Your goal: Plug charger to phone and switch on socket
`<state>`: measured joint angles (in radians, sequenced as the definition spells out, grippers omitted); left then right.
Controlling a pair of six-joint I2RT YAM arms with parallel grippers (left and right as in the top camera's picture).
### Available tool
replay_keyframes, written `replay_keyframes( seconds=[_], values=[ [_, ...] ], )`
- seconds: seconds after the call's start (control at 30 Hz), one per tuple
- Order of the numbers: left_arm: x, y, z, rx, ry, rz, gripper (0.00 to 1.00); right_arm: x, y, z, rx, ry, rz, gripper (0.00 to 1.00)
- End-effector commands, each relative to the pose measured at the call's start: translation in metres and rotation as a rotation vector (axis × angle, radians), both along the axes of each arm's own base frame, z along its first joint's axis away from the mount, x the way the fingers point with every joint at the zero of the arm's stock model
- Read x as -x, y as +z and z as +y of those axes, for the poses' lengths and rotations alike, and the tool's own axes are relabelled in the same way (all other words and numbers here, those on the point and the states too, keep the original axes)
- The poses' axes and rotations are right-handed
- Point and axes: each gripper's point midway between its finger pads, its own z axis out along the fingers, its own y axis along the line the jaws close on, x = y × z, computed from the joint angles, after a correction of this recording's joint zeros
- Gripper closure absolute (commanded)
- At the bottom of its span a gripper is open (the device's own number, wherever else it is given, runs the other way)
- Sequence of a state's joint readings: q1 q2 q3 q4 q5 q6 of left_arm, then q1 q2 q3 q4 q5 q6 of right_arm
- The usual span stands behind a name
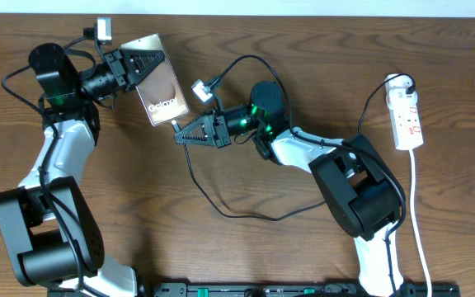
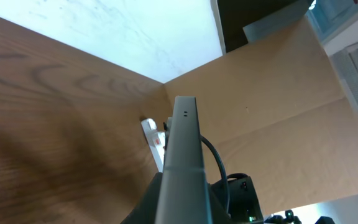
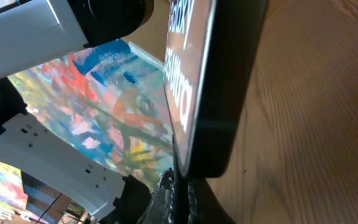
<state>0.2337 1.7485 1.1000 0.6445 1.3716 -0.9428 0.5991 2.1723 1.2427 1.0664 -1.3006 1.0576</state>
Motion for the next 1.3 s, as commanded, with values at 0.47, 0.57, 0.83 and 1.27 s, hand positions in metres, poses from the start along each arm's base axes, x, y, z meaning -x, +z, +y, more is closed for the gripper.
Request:
replay_keyframes(
  seconds=[0.47, 0.57, 0.83, 1.27],
  values=[
    [0.0083, 0.0149, -0.0139, -0.011, -0.057, -0.052, 0.93, -0.004, 0.01, -0.0017, -0.02, -0.016, -0.007, 0.99],
    [0.0082, 0.0153, -0.0139, -0.012, -0.057, -0.056, 0.93, -0.004, 0.0099, -0.0017, -0.019, -0.016, -0.007, 0.99],
    [0.0082, 0.0153, -0.0139, -0.012, -0.057, -0.055, 0.93, -0.0049, 0.0098, -0.0028, -0.019, -0.017, -0.007, 0.99],
    [0.0035, 0.0161, -0.0117, -0.015, -0.026, -0.063, 0.92, -0.0102, 0.0098, -0.007, -0.019, -0.03, -0.008, 0.99]
  ],
)
